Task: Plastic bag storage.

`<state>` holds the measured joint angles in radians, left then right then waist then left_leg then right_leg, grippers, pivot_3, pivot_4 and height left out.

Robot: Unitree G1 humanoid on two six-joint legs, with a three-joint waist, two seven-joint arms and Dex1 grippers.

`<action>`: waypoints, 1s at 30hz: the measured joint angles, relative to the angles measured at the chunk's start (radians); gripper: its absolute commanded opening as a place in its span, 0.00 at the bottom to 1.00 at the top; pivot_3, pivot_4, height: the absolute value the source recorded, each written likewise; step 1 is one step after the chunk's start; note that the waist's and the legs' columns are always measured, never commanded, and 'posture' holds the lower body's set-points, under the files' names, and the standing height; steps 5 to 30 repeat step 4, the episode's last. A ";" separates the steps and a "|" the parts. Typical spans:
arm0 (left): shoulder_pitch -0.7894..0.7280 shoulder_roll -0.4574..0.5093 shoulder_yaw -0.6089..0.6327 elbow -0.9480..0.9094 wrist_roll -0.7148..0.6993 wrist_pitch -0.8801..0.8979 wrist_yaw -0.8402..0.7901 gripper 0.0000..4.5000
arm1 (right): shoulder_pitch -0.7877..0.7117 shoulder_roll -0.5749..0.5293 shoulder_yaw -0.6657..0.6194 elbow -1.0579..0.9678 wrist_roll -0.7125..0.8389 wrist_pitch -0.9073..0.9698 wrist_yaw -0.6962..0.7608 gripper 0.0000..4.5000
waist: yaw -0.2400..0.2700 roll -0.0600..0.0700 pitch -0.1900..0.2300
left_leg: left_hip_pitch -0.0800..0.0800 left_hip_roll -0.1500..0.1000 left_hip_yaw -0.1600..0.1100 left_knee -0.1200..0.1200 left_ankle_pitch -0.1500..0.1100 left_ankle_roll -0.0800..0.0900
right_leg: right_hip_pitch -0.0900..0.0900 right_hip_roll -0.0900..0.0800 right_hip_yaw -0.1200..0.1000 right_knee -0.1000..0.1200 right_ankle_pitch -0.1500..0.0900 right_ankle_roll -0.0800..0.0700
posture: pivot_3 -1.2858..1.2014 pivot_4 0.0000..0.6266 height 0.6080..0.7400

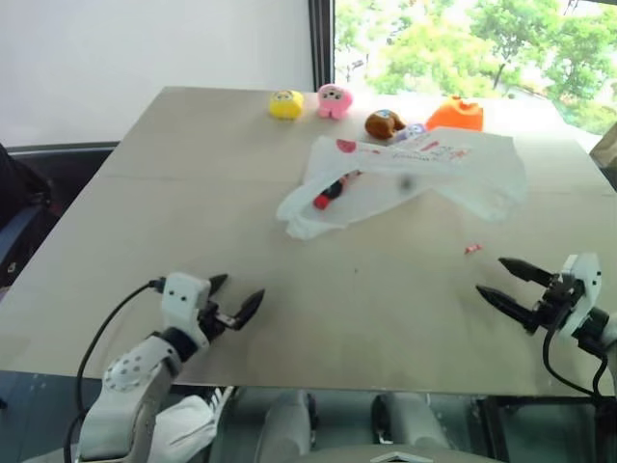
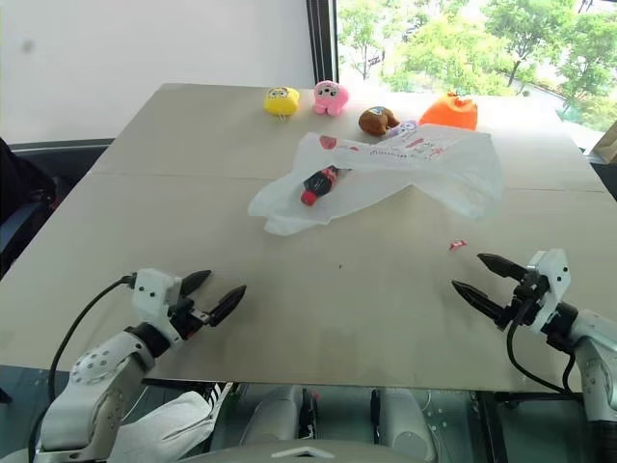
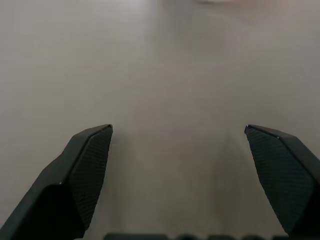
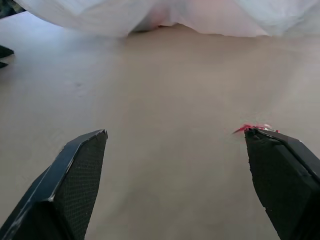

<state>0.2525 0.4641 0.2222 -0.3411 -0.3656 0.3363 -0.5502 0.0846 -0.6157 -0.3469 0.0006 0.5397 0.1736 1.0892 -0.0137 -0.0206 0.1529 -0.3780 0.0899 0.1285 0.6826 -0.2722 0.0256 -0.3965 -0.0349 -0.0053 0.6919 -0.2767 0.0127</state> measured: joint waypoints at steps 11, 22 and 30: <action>0.021 -0.013 0.000 -0.034 0.007 -0.019 0.009 1.00 | -0.003 -0.012 0.022 0.019 -0.030 -0.036 0.017 0.98 | -0.001 0.000 0.000 | -0.001 0.000 0.000 -0.005 0.000 0.000 | -0.002 0.001 0.001 -0.003 0.002 0.003 | 0.52 0.24 1.00; 0.021 -0.013 0.000 -0.034 0.007 -0.019 0.009 1.00 | -0.003 -0.012 0.022 0.019 -0.030 -0.036 0.017 0.98 | -0.001 0.000 0.000 | -0.001 0.000 0.000 -0.005 0.000 0.000 | -0.002 0.001 0.001 -0.003 0.002 0.003 | 0.52 0.24 1.00; 0.021 -0.013 0.000 -0.034 0.007 -0.019 0.009 1.00 | -0.003 -0.012 0.022 0.019 -0.030 -0.036 0.017 0.98 | -0.001 0.000 0.000 | -0.001 0.000 0.000 -0.005 0.000 0.000 | -0.002 0.001 0.001 -0.003 0.002 0.003 | 0.52 0.24 1.00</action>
